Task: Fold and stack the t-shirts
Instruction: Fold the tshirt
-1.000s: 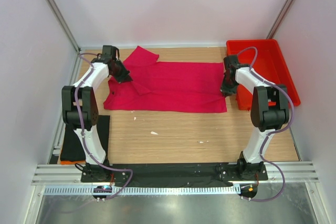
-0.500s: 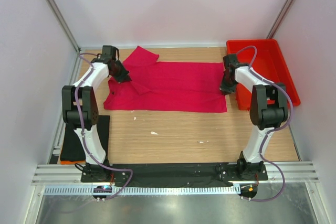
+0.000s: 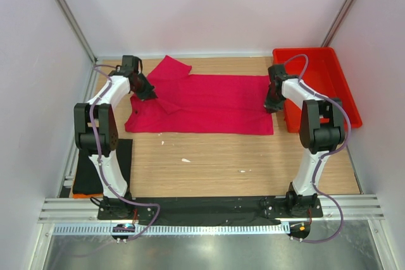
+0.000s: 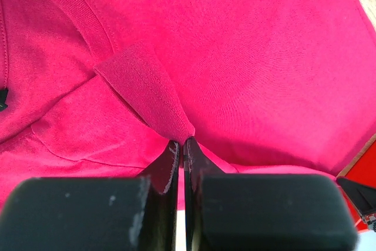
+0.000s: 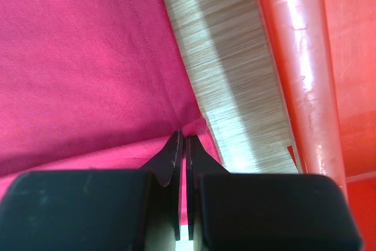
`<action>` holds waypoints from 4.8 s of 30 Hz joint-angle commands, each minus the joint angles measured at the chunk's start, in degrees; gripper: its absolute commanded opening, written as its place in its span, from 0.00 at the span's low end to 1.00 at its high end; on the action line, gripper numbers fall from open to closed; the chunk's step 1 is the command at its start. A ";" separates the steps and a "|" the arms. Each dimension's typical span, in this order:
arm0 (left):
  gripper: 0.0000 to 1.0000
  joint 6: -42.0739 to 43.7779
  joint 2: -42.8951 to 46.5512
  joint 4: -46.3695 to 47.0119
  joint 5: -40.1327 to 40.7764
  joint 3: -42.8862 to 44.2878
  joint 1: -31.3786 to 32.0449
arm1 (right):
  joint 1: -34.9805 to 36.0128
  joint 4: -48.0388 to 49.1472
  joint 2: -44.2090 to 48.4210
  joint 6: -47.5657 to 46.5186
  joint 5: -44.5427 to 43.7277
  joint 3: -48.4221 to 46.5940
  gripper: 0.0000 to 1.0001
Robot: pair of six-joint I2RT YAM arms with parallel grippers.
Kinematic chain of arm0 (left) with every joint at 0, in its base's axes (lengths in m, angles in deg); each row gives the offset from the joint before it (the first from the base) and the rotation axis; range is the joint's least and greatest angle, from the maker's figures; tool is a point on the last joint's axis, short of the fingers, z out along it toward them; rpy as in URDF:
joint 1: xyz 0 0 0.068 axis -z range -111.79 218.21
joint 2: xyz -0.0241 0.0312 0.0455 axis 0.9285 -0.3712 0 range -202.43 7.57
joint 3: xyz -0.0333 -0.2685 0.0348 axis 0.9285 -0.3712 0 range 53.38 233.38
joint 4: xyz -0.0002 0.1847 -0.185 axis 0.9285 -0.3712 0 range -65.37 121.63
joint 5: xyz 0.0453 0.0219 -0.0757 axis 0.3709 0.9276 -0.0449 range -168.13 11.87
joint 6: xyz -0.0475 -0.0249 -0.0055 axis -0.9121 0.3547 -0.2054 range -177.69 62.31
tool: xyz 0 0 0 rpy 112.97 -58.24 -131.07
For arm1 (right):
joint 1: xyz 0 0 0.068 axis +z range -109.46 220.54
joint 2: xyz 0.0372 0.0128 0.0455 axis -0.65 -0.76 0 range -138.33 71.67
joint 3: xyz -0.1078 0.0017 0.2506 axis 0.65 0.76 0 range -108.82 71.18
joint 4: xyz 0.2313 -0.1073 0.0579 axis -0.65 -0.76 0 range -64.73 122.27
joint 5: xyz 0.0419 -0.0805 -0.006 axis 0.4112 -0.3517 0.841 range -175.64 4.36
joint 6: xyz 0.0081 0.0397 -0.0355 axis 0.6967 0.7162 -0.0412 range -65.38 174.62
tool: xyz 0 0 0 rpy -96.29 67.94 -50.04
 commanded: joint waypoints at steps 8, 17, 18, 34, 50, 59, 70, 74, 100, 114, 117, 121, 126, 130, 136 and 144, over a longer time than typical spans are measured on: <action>0.00 -0.11 0.74 0.25 1.23 -0.17 -0.43 | -0.29 0.14 -2.07 -0.73 -0.34 -5.75 0.02; 0.19 0.77 1.62 -1.42 5.10 1.05 -0.87 | -0.29 -2.22 -1.55 -2.84 -2.62 -7.15 0.38; 0.21 2.16 1.88 -2.12 5.36 2.02 -0.96 | -0.20 -4.24 -1.02 -3.37 -4.37 -7.50 0.41; 0.41 10.17 11.38 -8.97 3.78 -9.13 -6.06 | 2.79 -3.11 8.65 -5.13 1.86 3.05 0.65; 0.43 21.42 5.57 -18.91 9.23 -5.70 -7.38 | 2.70 -0.39 13.75 -3.28 6.34 13.41 0.51; 0.40 23.53 3.99 -18.74 13.09 -7.37 -7.55 | 2.61 -0.83 13.31 -2.58 4.94 13.59 0.52; 0.25 23.88 5.31 -17.95 11.78 -10.19 -7.46 | 2.00 -0.65 13.13 -3.02 4.32 14.64 0.52; 0.34 24.32 5.75 -18.03 12.48 -10.10 -7.46 | 2.00 -0.57 12.96 -2.93 4.49 14.73 0.52; 0.29 24.41 6.72 -17.07 12.92 -10.02 -7.99 | 1.91 -0.39 12.78 -2.67 5.28 14.55 0.47; 0.41 24.94 -0.57 -18.38 12.31 -0.69 -7.99 | 1.91 -0.48 11.99 -3.28 5.20 14.55 0.47; 0.41 24.85 -0.14 -17.69 11.69 -3.06 -8.08 | 1.91 -0.56 12.08 -3.28 5.20 14.47 0.47; 0.40 24.85 0.65 -16.46 10.46 -5.70 -7.90 | 1.91 -0.30 11.82 -3.28 5.37 14.73 0.47; 0.27 24.94 0.22 -15.22 10.64 -7.37 -7.99 | 1.91 -0.13 11.73 -3.02 5.46 14.91 0.47; 0.10 24.85 0.83 -14.87 11.42 -7.55 -7.99 | 1.91 -0.39 12.08 -3.02 5.29 14.73 0.47; 0.00 24.50 3.81 -14.52 12.31 -8.51 -8.08 | 1.82 -1.53 12.69 -2.93 4.50 14.03 0.47; 0.00 22.31 7.77 -12.86 14.33 -12.37 -7.99 | 1.56 -1.88 12.43 -2.93 4.49 13.15 0.37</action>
